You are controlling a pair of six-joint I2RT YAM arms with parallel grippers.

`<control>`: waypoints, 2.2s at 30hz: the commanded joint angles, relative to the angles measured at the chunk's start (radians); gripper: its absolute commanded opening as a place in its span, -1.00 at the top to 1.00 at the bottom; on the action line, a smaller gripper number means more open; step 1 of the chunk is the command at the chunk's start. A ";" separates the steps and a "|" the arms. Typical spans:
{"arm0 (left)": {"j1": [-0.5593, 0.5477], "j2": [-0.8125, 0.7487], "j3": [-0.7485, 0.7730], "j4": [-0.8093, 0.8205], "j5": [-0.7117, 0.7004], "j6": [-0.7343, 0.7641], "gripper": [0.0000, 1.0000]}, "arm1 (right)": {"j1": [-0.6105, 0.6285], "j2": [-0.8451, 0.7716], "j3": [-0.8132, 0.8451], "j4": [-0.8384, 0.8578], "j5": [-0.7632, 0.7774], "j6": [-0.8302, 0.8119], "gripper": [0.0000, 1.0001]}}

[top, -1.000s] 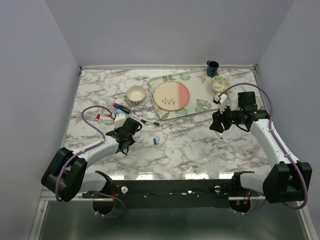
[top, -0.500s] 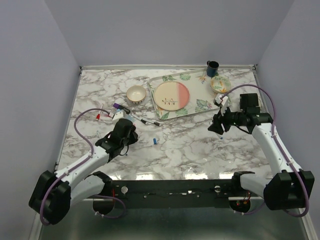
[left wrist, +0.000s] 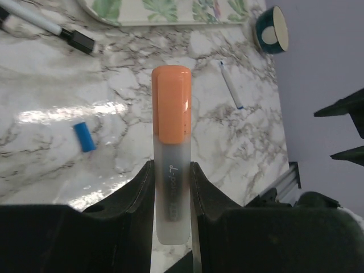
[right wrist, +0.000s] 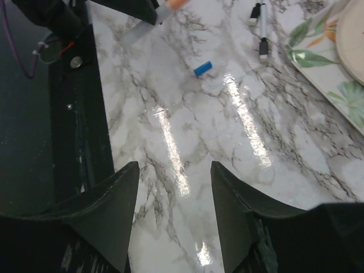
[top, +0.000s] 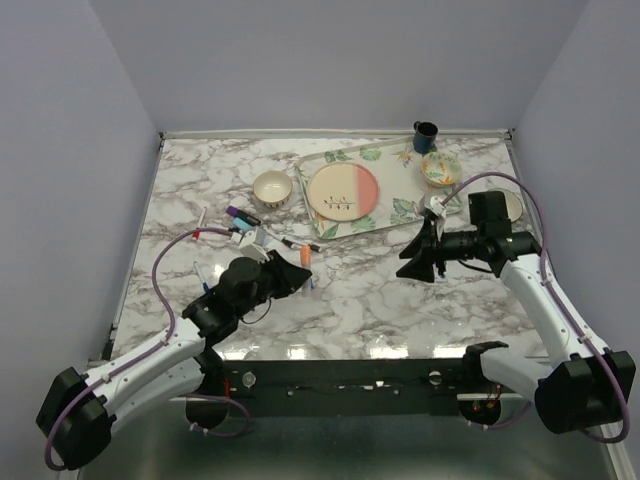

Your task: Open the pen caps

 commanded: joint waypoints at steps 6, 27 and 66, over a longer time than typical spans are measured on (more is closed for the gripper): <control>-0.215 0.135 0.084 0.218 -0.196 -0.116 1.00 | 0.102 0.009 -0.041 0.123 -0.067 0.200 -0.26; -0.393 0.478 0.347 0.278 -0.469 -0.119 1.00 | 0.116 0.005 -0.064 0.252 -0.036 0.416 -0.43; -0.510 0.540 0.410 0.384 -0.593 -0.070 -0.66 | 0.153 0.055 -0.040 0.228 0.112 0.279 0.99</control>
